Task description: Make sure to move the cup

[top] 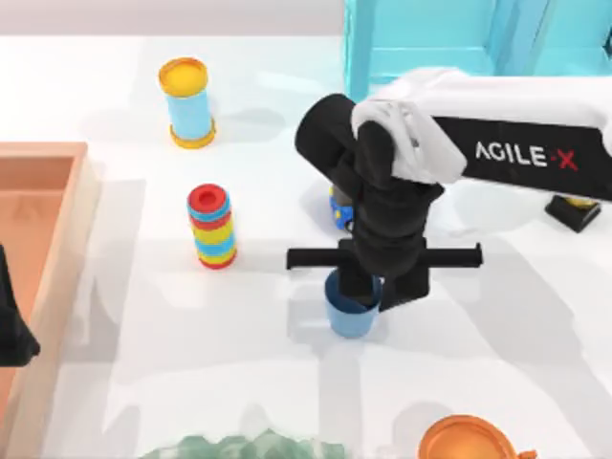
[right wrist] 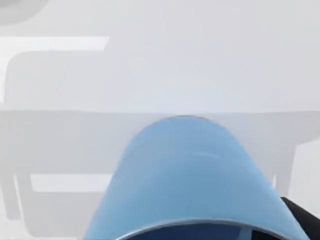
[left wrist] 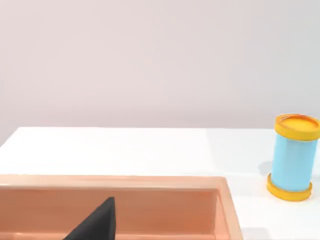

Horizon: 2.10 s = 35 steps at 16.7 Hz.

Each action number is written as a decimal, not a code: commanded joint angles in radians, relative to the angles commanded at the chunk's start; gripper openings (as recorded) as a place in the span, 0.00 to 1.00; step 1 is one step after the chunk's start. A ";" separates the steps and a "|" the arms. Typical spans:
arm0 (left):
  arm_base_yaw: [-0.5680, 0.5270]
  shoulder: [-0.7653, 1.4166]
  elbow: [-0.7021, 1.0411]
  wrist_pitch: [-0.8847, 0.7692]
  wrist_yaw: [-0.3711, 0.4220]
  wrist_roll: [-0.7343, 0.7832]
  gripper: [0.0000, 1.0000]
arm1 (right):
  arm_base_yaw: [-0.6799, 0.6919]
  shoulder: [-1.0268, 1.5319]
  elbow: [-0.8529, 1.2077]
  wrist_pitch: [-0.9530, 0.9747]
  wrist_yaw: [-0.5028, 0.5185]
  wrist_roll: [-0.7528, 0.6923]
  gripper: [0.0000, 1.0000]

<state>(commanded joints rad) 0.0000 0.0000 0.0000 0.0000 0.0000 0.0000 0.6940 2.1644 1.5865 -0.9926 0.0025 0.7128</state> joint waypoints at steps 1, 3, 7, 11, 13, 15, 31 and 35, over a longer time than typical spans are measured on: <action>0.000 0.000 0.000 0.000 0.000 0.000 1.00 | 0.000 0.000 0.000 0.000 0.000 0.000 0.00; 0.000 0.000 0.000 0.000 0.000 0.000 1.00 | -0.002 -0.001 0.001 0.000 0.000 0.001 0.00; 0.000 0.000 0.000 0.000 0.000 0.000 1.00 | -0.067 -0.069 -0.048 0.016 -0.026 -0.069 0.00; 0.000 0.000 0.000 0.000 0.000 0.000 1.00 | -0.268 -0.233 -0.172 0.023 -0.071 -0.297 0.00; 0.000 0.000 0.000 0.000 0.000 0.000 1.00 | -0.408 -0.308 -0.235 0.004 -0.077 -0.441 0.00; 0.000 0.000 0.000 0.000 0.000 0.000 1.00 | -0.551 -0.367 -0.279 -0.029 -0.070 -0.581 0.00; 0.000 0.000 0.000 0.000 0.000 0.000 1.00 | -0.820 -0.393 -0.389 -0.012 -0.012 -0.828 0.00; 0.000 0.000 0.000 0.000 0.000 0.000 1.00 | -0.810 -0.358 -0.476 0.119 -0.013 -0.811 0.00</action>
<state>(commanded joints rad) 0.0000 0.0000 0.0000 0.0000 0.0000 0.0000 -0.1160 1.8069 1.1110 -0.8732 -0.0100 -0.0986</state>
